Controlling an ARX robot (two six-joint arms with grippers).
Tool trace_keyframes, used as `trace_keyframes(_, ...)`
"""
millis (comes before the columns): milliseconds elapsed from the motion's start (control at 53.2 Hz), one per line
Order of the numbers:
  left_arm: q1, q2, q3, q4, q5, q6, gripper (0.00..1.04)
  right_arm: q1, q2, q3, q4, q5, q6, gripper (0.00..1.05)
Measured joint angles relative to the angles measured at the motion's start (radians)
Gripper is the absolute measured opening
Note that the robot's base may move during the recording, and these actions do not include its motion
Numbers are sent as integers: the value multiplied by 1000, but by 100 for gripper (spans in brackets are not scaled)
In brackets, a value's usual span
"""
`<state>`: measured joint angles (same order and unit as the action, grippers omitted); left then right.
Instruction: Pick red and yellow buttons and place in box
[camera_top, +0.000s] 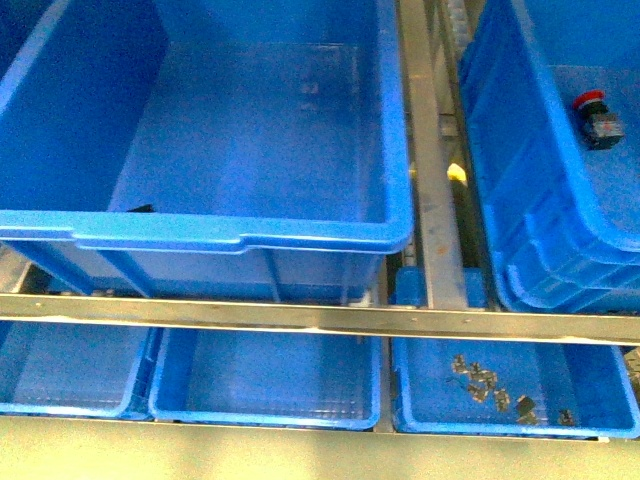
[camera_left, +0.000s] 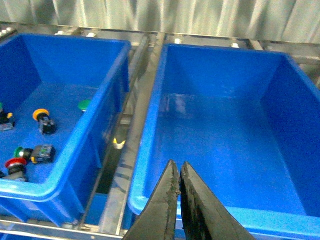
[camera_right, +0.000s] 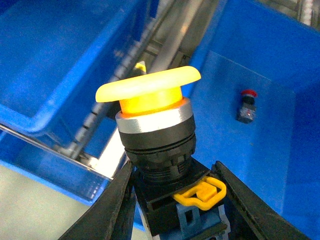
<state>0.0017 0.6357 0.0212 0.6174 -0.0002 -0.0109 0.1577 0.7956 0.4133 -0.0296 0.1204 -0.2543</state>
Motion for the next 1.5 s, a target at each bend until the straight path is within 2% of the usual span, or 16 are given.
trace_keyframes(470, -1, -252, -1, -233, 6, 2, 3, 26, -5, -16, 17, 23, 9, 37)
trace_keyframes(1091, -1, -470, -1, -450, 0, 2, 3, 32, 17, -16, 32, 4, 27, 37)
trace_keyframes(1147, -1, -553, -1, -566, 0, 2, 3, 32, 25, -16, 37, 3, 30, 37)
trace_keyframes(1204, -1, -599, -1, -610, 0, 2, 3, 31, 34, -16, 45, 3, 31, 37)
trace_keyframes(1392, -1, -621, -1, -618, 0, 2, 3, 31, 96, -16, 93, 7, 35, 36)
trace_keyframes(1505, -1, -621, -1, -618, 0, 3, 25, 38, 147, -16, 132, 11, 45, 36)
